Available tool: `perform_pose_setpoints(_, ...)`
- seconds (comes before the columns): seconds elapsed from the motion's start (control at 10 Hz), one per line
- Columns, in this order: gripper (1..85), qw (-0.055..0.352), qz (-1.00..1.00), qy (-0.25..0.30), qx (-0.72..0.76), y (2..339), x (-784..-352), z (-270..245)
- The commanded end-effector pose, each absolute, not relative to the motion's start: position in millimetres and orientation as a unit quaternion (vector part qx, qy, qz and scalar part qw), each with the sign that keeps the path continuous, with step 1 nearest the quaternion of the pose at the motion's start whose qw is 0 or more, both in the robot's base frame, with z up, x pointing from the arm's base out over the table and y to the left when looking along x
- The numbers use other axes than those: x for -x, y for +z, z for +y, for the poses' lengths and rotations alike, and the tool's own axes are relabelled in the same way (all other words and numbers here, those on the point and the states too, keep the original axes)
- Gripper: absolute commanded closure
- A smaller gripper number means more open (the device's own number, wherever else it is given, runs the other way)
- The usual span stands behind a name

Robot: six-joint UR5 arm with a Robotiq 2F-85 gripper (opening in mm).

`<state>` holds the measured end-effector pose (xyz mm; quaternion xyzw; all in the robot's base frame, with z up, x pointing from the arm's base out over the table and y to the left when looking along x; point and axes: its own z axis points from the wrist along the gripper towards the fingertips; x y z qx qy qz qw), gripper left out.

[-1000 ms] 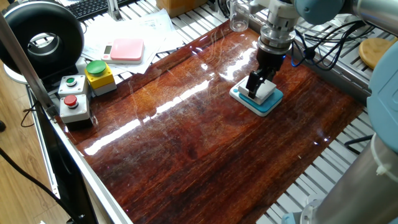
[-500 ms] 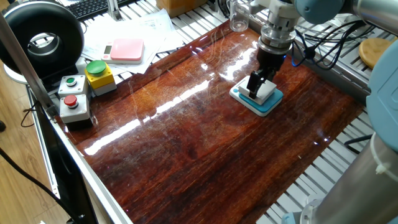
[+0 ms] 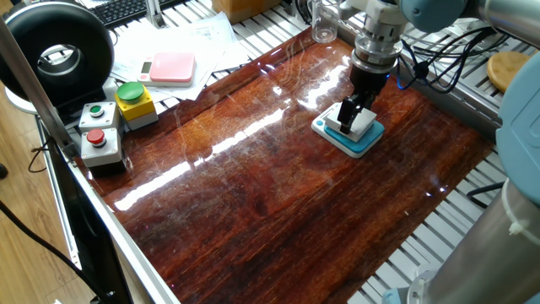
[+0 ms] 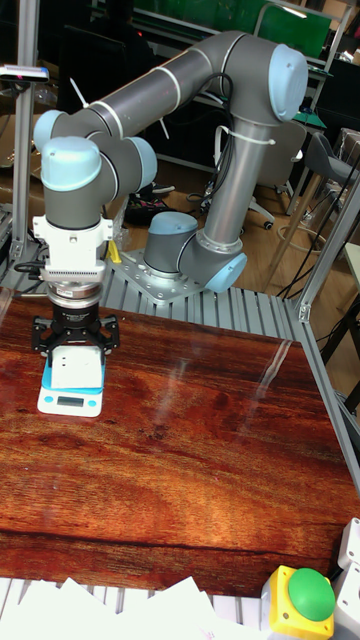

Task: Place the block on the scale

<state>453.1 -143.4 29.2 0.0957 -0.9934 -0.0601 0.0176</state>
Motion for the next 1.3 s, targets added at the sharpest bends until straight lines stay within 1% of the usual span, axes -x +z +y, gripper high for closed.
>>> perform_pose_setpoints(0.0,3.0,0.014,-0.992,-0.06,-0.11,29.7,-455.0,-144.7)
perform_pose_setpoints(0.1,0.7,0.014,-0.992,-0.057,-0.116,29.2,-455.1,-146.7)
perform_pose_setpoints(0.5,0.7,0.017,-0.991,-0.056,-0.122,28.5,-454.7,-147.0)
perform_pose_setpoints(1.2,0.7,0.027,-0.989,-0.062,-0.128,40.0,-450.0,-141.5)
